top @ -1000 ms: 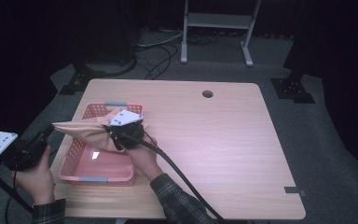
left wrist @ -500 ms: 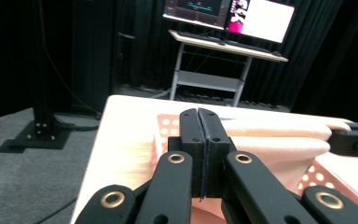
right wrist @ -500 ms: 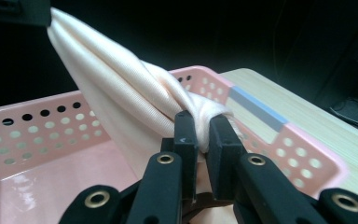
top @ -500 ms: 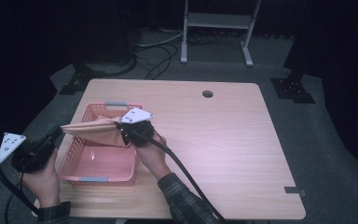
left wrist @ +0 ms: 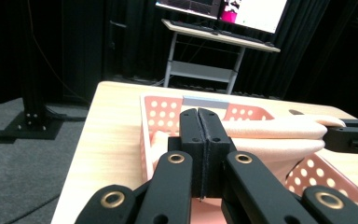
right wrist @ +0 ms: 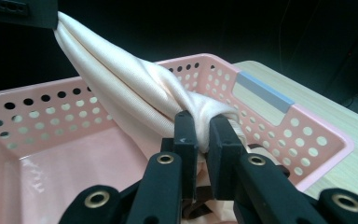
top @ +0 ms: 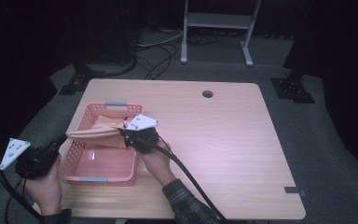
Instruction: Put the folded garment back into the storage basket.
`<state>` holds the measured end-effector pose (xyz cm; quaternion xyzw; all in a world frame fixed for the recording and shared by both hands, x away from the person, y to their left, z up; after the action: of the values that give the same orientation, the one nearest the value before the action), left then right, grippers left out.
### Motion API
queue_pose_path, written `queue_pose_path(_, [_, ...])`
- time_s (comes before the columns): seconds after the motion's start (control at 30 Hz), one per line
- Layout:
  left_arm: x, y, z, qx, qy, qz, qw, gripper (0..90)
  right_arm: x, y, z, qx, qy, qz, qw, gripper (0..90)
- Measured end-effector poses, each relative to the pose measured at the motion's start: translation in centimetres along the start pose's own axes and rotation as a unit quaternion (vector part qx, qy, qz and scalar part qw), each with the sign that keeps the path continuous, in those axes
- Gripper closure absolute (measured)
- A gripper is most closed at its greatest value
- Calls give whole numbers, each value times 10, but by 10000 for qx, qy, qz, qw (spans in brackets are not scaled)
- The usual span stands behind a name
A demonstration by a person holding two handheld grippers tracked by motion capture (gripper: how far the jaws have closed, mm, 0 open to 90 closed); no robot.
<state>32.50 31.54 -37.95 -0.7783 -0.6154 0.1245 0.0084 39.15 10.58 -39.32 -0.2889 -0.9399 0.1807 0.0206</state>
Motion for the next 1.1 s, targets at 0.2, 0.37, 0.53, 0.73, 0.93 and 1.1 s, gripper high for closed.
queue_pose_path(0.2, [2,-8,10,88,-1,67,9999,900,8,-2,4,19,-30,-84,10000,837])
queue_pose_path(0.37, [1,-15,18,169,62,100,9998,900,13,-4,7,73,-61,-149,9998,837])
queue_pose_path(0.53, [0,-20,24,227,74,111,9997,900,18,-6,11,106,-39,-225,9997,837])
queue_pose_path(0.73, [1,-25,31,261,49,159,9995,900,25,-9,15,147,-72,-313,9994,837])
queue_pose_path(0.93, [-2,-29,38,305,76,185,9993,900,29,-12,21,197,-63,-360,9991,837])
queue_pose_path(1.1, [-1,-33,43,337,64,179,9993,899,33,-15,25,237,-92,-427,9988,837])
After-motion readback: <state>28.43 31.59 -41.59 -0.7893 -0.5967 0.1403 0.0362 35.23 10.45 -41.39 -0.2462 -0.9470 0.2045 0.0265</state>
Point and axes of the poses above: each handheld gripper's, and its own axes: y roughly forward along the jaws, z roughly out of its underside, x roughly to its left, the point moved 8 cm from there along y, roughly forward along the jaws, and after that the axes turned 1 degree about -z, right-handed, at the moved point
